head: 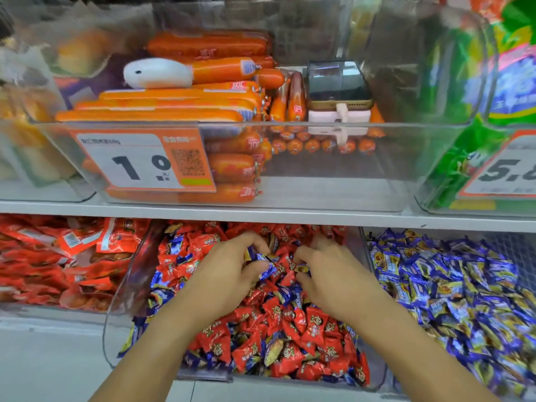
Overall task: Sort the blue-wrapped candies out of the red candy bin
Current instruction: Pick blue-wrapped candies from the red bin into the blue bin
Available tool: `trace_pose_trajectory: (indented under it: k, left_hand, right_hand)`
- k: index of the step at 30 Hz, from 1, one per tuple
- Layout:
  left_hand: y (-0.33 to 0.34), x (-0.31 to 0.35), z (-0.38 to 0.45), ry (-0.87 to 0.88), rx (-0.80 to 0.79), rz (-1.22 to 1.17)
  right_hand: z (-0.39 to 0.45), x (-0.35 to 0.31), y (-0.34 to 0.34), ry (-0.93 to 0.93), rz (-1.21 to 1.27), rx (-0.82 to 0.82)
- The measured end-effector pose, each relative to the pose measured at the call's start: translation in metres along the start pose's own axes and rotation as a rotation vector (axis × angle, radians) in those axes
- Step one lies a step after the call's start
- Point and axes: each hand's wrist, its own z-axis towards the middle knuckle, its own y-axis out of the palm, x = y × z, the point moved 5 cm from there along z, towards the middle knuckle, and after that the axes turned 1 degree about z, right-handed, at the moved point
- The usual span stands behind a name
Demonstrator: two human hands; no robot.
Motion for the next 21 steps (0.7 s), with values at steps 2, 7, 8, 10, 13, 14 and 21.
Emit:
trace_pose_trajectory:
  k: [2, 7, 8, 10, 13, 14, 21]
  left_hand:
    - [-0.002, -0.002, -0.004, -0.013, 0.002, -0.019]
    - [-0.002, 0.011, -0.018, -0.007, -0.018, -0.053]
    - [-0.003, 0.012, -0.02, -0.003, -0.018, -0.059]
    - [-0.005, 0.014, -0.024, -0.022, -0.036, -0.041]
    - [-0.004, 0.015, -0.022, -0.045, -0.074, -0.066]
    - [-0.004, 0.015, -0.018, -0.052, -0.069, -0.088]
    - [0.006, 0.026, 0.019, 0.129, -0.018, 0.379]
  right_hand:
    - [0.0, 0.002, 0.0, -0.011, -0.005, 0.004]
    - [-0.009, -0.002, -0.008, -0.037, -0.016, -0.008]
    - [-0.01, -0.004, -0.008, -0.028, -0.008, -0.023]
    - [-0.011, -0.007, -0.008, -0.001, 0.008, -0.044]
    - [-0.011, -0.01, -0.013, 0.011, 0.032, -0.023]
    - [-0.011, -0.01, -0.015, 0.005, 0.046, 0.009]
    - [-0.013, -0.007, -0.021, -0.02, 0.137, -0.068]
